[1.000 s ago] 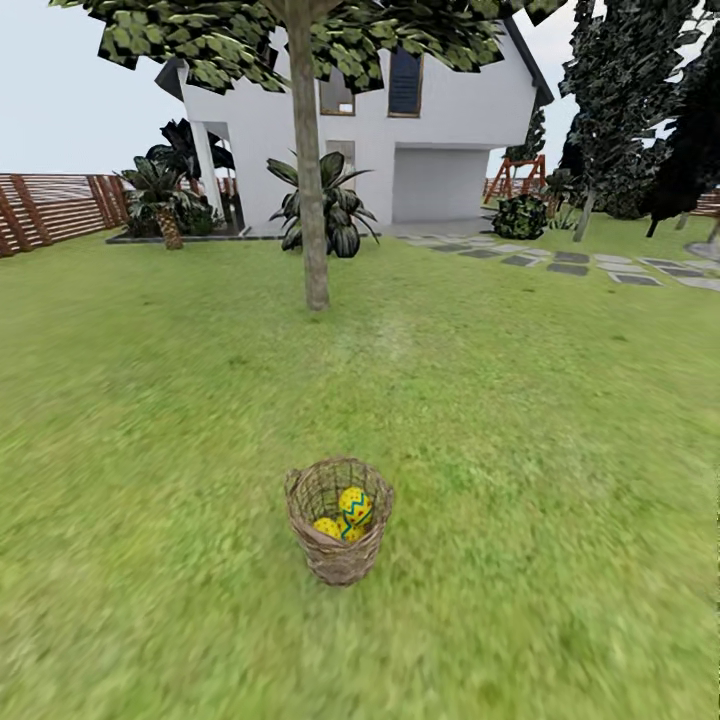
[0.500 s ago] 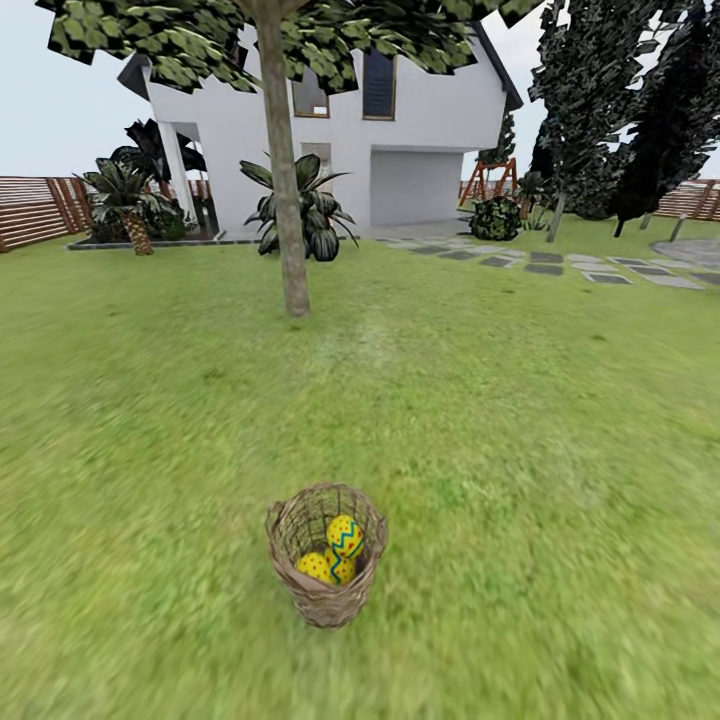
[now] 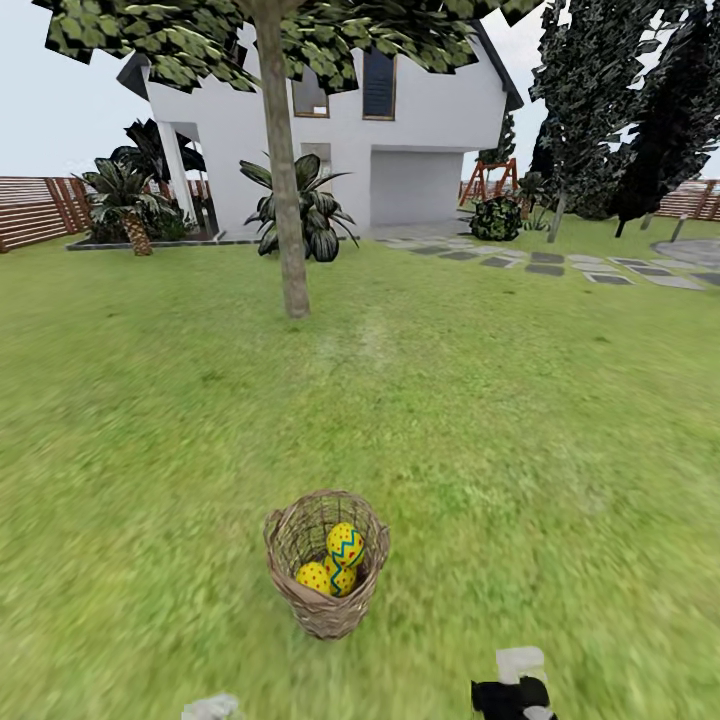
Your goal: Take the three Easter eggs out of the wicker basket on the lawn in the garden, then place them on the lawn next to a single tree (choose any tree) so that all three eggs are next to the same tree and none are left in the basket.
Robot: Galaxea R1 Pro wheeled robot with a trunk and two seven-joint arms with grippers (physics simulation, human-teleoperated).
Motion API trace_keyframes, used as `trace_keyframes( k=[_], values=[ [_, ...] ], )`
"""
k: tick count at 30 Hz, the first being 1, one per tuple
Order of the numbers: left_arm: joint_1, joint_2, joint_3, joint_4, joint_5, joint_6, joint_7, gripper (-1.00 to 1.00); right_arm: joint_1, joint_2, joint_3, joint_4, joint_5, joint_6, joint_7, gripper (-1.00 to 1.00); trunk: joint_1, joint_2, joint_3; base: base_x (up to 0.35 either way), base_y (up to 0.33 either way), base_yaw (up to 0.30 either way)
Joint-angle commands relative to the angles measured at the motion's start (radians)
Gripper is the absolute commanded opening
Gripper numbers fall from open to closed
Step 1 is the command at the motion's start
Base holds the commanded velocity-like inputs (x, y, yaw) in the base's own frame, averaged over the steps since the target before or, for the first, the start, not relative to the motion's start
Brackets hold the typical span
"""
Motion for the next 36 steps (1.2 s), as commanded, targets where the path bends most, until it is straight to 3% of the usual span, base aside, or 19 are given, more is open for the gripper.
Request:
trace_keyframes(
  k=[1,3,4,6,10,13,14,15,19,21,23,31,36],
  values=[
    [-0.004,0.020,0.003,-0.047,0.012,0.033,-0.001,1.00,-0.004,0.000,-0.004,-0.086,-0.005,0.081,-0.004,1.00,0.000,0.000,-0.001,0.000,0.000,0.000],
    [-0.027,0.047,0.030,-0.184,0.012,0.192,-0.001,1.00,-0.035,0.002,-0.013,-0.262,-0.025,0.239,-0.009,1.00,0.000,0.000,-0.001,0.000,0.000,0.000],
    [-0.041,0.064,0.080,-0.326,0.008,0.341,0.000,1.00,-0.085,0.003,-0.016,-0.351,-0.031,0.351,-0.020,1.00,0.000,0.000,-0.001,0.000,0.000,0.000],
    [-0.049,0.079,0.138,-0.474,0.006,0.447,0.000,1.00,-0.154,0.004,-0.017,-0.386,-0.034,0.422,-0.039,1.00,0.000,0.000,-0.001,0.000,0.000,0.000],
    [-0.077,0.110,0.224,-0.748,0.007,0.530,-0.001,1.00,-0.272,0.006,-0.017,-0.385,-0.036,0.464,-0.096,1.00,0.000,0.000,-0.001,0.000,0.000,0.000],
    [-0.137,0.114,0.237,-0.831,0.010,0.565,-0.004,1.00,-0.293,0.008,-0.012,-0.386,-0.033,0.463,-0.106,1.00,0.000,0.000,-0.001,0.000,0.000,0.000],
    [-0.154,0.112,0.237,-0.839,0.011,0.571,-0.005,1.00,-0.295,0.009,-0.011,-0.386,-0.032,0.459,-0.107,1.00,0.000,0.000,-0.001,0.000,0.000,0.000],
    [-0.183,0.093,0.233,-0.849,0.012,0.573,-0.014,1.00,-0.298,0.016,-0.010,-0.388,-0.031,0.444,-0.108,1.00,0.000,0.000,-0.001,0.000,0.000,0.000],
    [-0.190,0.039,0.234,-0.852,0.012,0.567,-0.024,1.00,-0.298,0.018,-0.010,-0.383,-0.034,0.421,-0.106,1.00,0.000,0.000,-0.001,0.000,0.000,0.000],
    [-0.190,0.038,0.233,-0.850,0.012,0.569,-0.025,1.00,-0.298,0.018,-0.010,-0.382,-0.034,0.420,-0.106,1.00,0.000,0.000,-0.001,0.000,0.000,0.000],
    [-0.190,0.017,0.215,-0.839,0.009,0.567,-0.026,1.00,-0.299,0.021,-0.009,-0.346,-0.034,0.421,-0.106,1.00,0.000,0.000,-0.001,0.000,0.000,0.000],
    [-0.190,0.008,0.191,-0.710,0.008,0.563,-0.028,1.00,-0.300,0.043,-0.008,-0.300,-0.034,0.421,-0.105,1.00,0.000,0.000,-0.001,0.096,0.000,0.000],
    [-0.190,0.001,0.189,-0.689,0.009,0.564,-0.028,1.00,-0.300,0.052,-0.007,-0.298,-0.034,0.423,-0.104,1.00,0.000,0.000,-0.001,0.310,0.000,0.000]
  ],
)
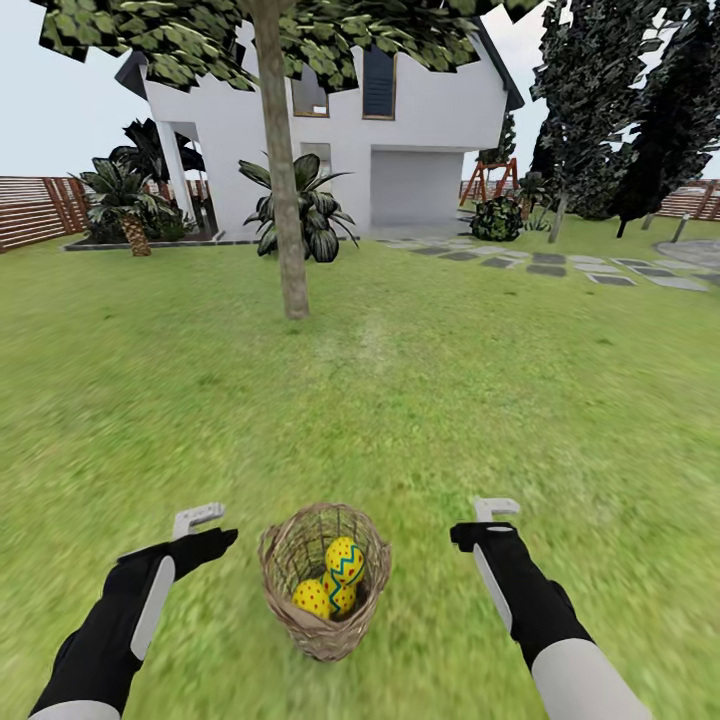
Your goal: Take the three Easter eggs out of the wicker basket on the lawn in the garden, then place them on the lawn next to a single tree (choose any tree) so that all three eggs are next to the same tree and none are left in the basket.
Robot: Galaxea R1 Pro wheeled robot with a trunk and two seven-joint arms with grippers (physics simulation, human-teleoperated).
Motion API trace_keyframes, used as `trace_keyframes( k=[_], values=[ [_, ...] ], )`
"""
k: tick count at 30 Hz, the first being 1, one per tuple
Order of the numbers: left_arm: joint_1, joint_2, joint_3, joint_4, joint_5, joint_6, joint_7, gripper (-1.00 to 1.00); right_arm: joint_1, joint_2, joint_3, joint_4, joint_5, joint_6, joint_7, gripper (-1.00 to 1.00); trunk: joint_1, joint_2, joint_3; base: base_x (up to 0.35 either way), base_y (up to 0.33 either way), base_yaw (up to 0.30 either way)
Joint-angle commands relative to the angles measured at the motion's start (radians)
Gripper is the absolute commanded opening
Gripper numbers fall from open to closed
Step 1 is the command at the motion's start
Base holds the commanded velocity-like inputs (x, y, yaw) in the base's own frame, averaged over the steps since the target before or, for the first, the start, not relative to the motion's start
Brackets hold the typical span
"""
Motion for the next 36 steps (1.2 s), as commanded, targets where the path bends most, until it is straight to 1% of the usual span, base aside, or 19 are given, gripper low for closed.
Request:
trace_keyframes(
  k=[1,6,13,14,22,27,29,33,34,35,36],
  values=[
    [-0.001,-0.001,0.002,0.001,0.004,0.006,-0.002,1.00,-0.001,0.001,0.001,-0.002,0.005,0.007,-0.001,1.00,0.001,0.000,-0.001,0.331,0.000,0.000],
    [-0.001,-0.003,0.001,0.010,0.004,0.005,-0.002,1.00,-0.001,0.002,0.001,-0.005,0.006,0.006,0.000,1.00,0.001,0.000,0.002,0.334,0.029,-0.114],
    [-0.001,-0.004,0.001,0.020,0.001,0.006,-0.002,1.00,-0.001,0.000,0.000,-0.004,0.005,0.005,0.000,1.00,0.001,0.000,0.009,0.281,0.209,-0.240],
    [-0.001,-0.002,0.000,0.039,0.000,0.006,-0.001,1.00,-0.001,0.000,0.000,-0.004,0.005,0.005,0.000,1.00,0.001,0.000,0.010,0.237,0.257,-0.248],
    [-0.001,0.004,0.000,0.109,-0.002,0.005,0.001,1.00,-0.001,0.000,-0.001,-0.002,0.005,0.005,-0.001,1.00,0.001,0.000,0.018,0.218,0.271,-0.243],
    [-0.001,0.005,-0.003,0.157,-0.002,0.002,0.001,1.00,-0.001,0.000,-0.001,-0.002,0.005,0.005,-0.002,1.00,0.001,0.000,0.020,0.121,0.303,-0.079],
    [-0.001,0.004,-0.007,0.164,-0.002,0.001,0.001,1.00,-0.001,0.000,-0.001,-0.002,0.005,0.005,-0.003,1.00,0.001,0.000,0.020,0.033,0.318,-0.017],
    [-0.001,0.005,-0.031,0.172,-0.002,-0.015,0.001,1.00,-0.001,0.000,-0.001,-0.002,0.005,0.005,-0.004,1.00,0.001,0.000,0.020,0.017,0.314,-0.006],
    [-0.001,0.005,-0.076,0.184,-0.003,-0.022,0.008,1.00,-0.001,0.001,0.000,-0.001,0.005,0.005,-0.003,1.00,0.001,0.000,0.020,0.012,0.080,-0.001],
    [-0.001,0.005,-0.084,0.191,-0.003,-0.022,0.008,1.00,-0.001,0.001,0.000,-0.001,0.005,0.005,-0.003,1.00,0.001,0.000,0.020,0.009,0.064,-0.001],
    [-0.001,0.005,-0.104,0.220,-0.003,-0.023,0.008,1.00,-0.001,0.002,0.000,-0.001,0.005,0.005,-0.003,1.00,0.001,0.000,0.020,0.005,0.033,0.000]
  ],
)
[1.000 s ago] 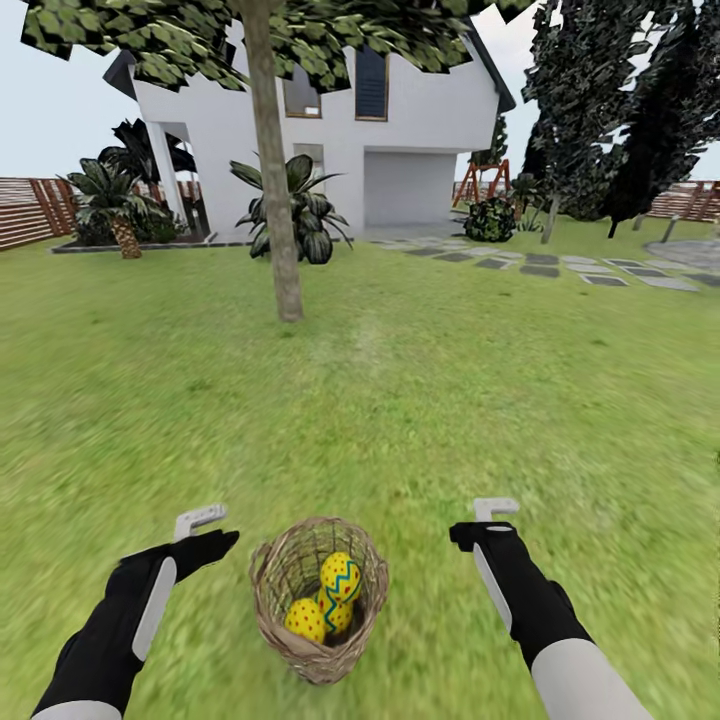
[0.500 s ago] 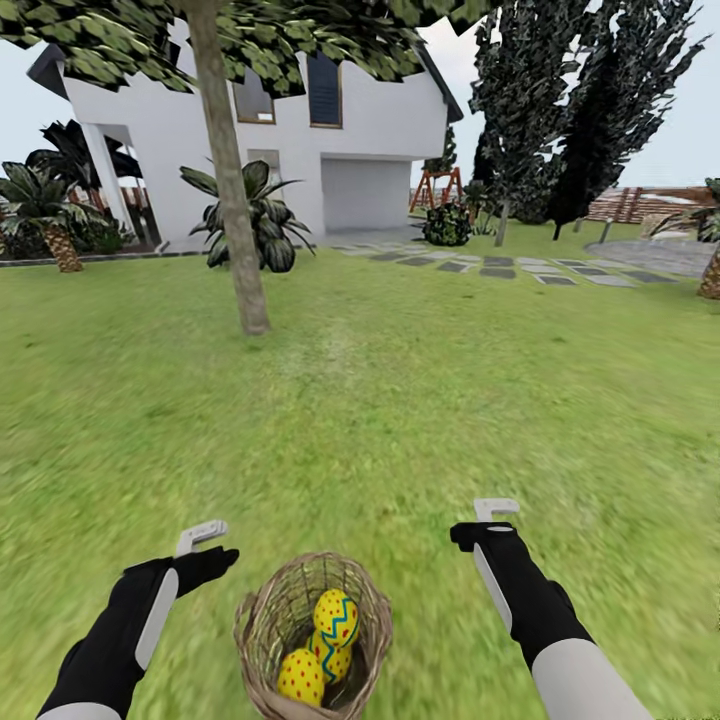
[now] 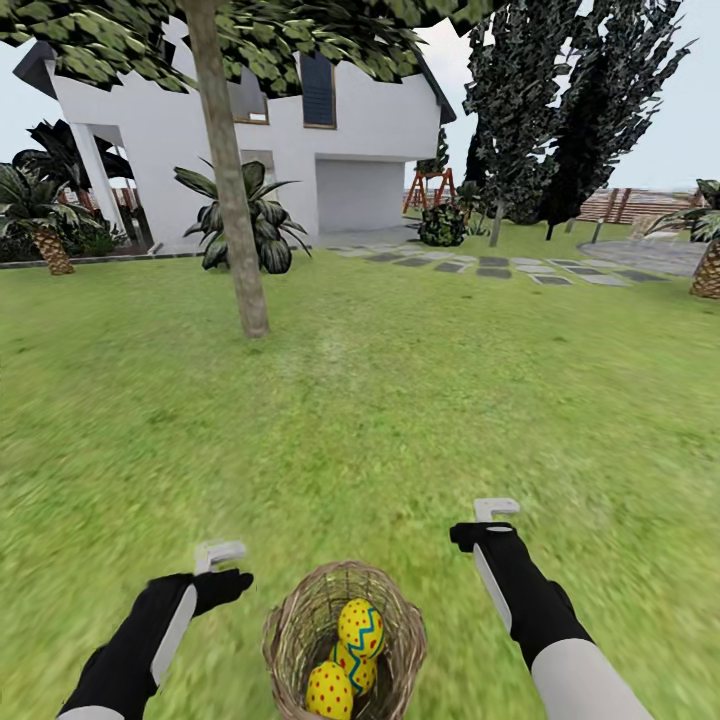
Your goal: Take the three Easter eggs out of the wicker basket on the lawn in the garden, then place them on the lawn next to a single tree (choose any tree) so that all three eggs are next to the same tree and none are left in the basket.
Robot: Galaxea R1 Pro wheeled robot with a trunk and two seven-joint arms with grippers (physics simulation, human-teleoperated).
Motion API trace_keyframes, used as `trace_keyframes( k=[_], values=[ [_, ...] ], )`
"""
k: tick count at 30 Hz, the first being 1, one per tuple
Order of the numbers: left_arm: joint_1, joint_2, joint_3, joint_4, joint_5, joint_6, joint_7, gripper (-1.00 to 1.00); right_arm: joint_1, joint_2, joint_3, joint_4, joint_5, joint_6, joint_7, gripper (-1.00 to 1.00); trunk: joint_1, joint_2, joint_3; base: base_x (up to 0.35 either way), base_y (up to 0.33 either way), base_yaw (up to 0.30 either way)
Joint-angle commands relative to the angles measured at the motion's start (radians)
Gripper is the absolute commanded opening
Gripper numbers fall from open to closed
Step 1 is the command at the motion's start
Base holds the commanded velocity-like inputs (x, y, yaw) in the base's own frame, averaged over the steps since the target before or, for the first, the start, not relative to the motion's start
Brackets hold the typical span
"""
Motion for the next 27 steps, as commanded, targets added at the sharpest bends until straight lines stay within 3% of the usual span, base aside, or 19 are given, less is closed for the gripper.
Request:
trace_keyframes(
  k=[1,10,14,16,21,27],
  values=[
    [-0.001,-0.001,-0.019,0.044,0.006,0.004,-0.007,1.00,-0.001,0.000,0.001,-0.001,0.005,0.008,-0.001,1.00,0.000,-0.001,-0.001,0.001,0.009,0.000],
    [-0.001,-0.005,-0.023,0.054,0.012,0.006,-0.012,1.00,-0.001,-0.002,-0.001,-0.001,0.003,0.010,0.002,1.00,0.000,-0.001,-0.001,0.000,0.001,0.000],
    [-0.003,-0.065,-0.023,0.044,0.014,0.013,-0.006,1.00,-0.001,-0.002,-0.004,-0.008,-0.014,0.011,-0.001,1.00,0.004,-0.008,-0.004,0.000,0.000,0.000],
    [-0.011,-0.080,-0.023,0.036,0.013,0.016,-0.004,1.00,-0.001,-0.003,-0.003,-0.013,-0.035,0.011,-0.001,1.00,0.011,-0.022,-0.010,0.000,0.000,0.000],
    [-0.058,-0.093,-0.024,0.048,0.013,0.019,-0.007,1.00,-0.001,-0.002,-0.003,-0.007,-0.053,0.007,-0.003,1.00,0.031,-0.057,-0.026,0.000,0.000,0.000],
    [-0.085,-0.108,-0.025,0.145,0.011,0.007,-0.007,1.00,-0.001,-0.001,0.000,-0.004,-0.055,0.007,-0.002,1.00,0.054,-0.099,-0.044,0.000,0.000,-0.019]
  ],
)
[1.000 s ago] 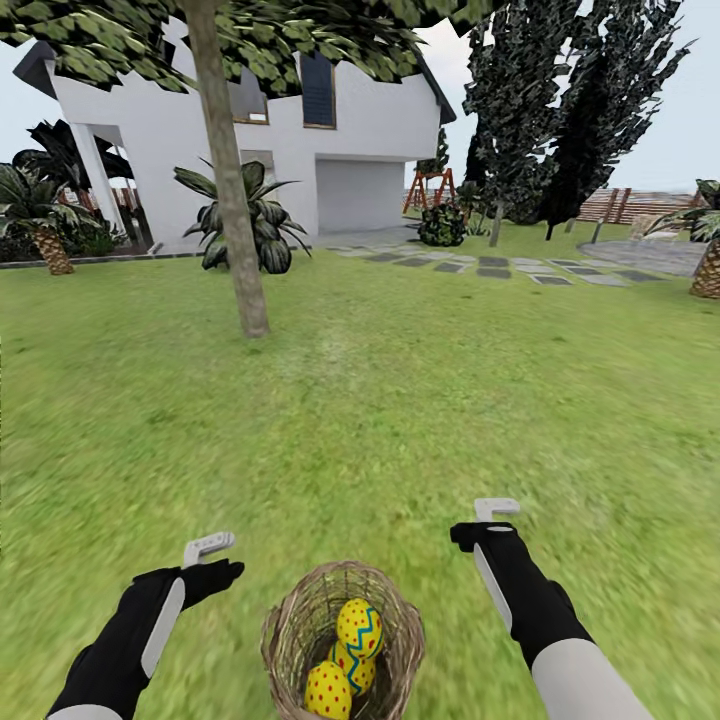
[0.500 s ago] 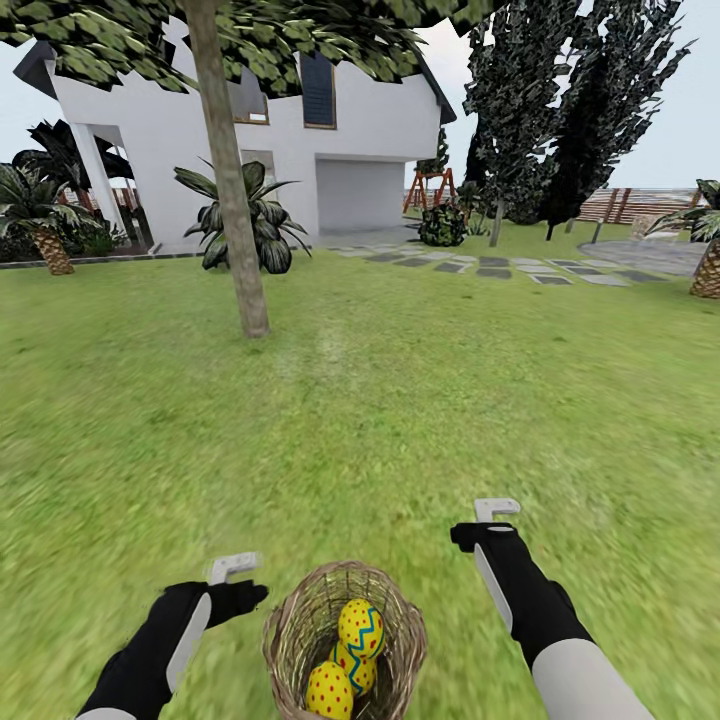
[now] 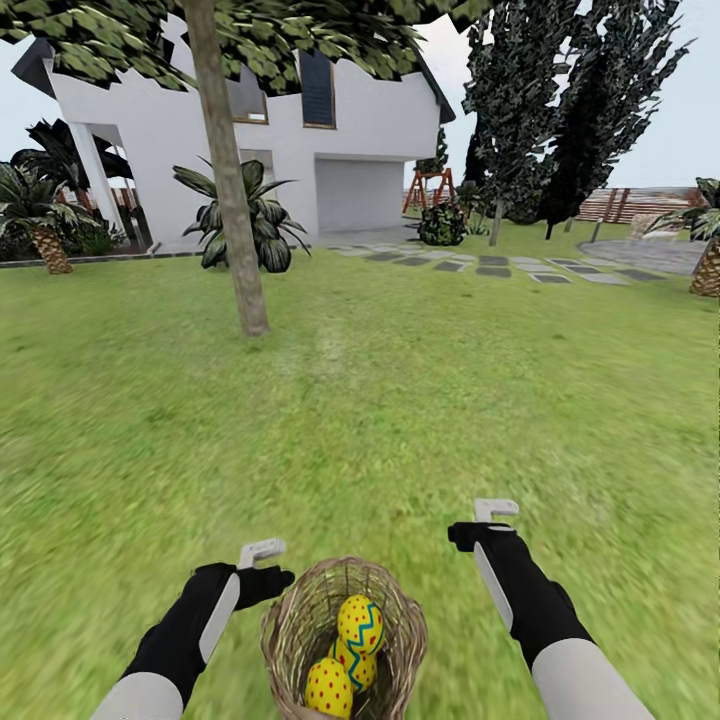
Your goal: Take the three Easter eggs out of the wicker basket on the lawn in the garden, then place them on the lawn next to a single tree (choose any tree) so that all three eggs are next to the same tree and none are left in the basket.
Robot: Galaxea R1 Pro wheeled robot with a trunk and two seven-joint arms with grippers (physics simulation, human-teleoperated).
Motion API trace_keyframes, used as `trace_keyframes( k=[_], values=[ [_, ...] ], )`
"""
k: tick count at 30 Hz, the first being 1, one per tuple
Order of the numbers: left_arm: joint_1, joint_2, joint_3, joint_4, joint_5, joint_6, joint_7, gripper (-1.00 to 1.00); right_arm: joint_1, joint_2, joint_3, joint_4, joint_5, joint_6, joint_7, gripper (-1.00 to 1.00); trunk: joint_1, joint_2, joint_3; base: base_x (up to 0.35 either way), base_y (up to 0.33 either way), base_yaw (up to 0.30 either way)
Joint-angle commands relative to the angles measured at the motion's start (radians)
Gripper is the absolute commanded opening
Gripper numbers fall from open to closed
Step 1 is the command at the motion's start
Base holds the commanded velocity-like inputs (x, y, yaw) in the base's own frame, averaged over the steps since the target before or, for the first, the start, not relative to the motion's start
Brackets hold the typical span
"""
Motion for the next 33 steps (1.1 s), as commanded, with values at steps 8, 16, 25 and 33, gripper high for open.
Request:
trace_keyframes(
  k=[8,16,25,33],
  values=[
    [-0.014,-0.013,0.004,0.032,-0.004,0.003,0.005,1.00,-0.001,-0.001,0.001,-0.002,0.000,0.005,-0.005,1.00,0.031,-0.057,-0.022,0.000,0.000,-0.158],
    [-0.016,-0.011,0.004,0.025,-0.005,0.005,0.129,1.00,-0.001,0.000,0.001,-0.002,0.001,0.005,-0.007,1.00,0.061,-0.113,-0.047,0.000,0.000,-0.009],
    [-0.020,-0.012,0.004,0.028,-0.006,0.008,0.142,1.00,-0.001,-0.001,0.000,-0.007,0.001,0.005,-0.004,1.00,0.096,-0.176,-0.076,0.000,0.000,0.000],
    [-0.021,-0.017,-0.071,0.031,-0.006,0.015,0.160,1.00,-0.001,-0.001,0.000,-0.009,0.001,0.005,-0.004,1.00,0.127,-0.232,-0.101,0.000,0.000,0.000]
  ],
)
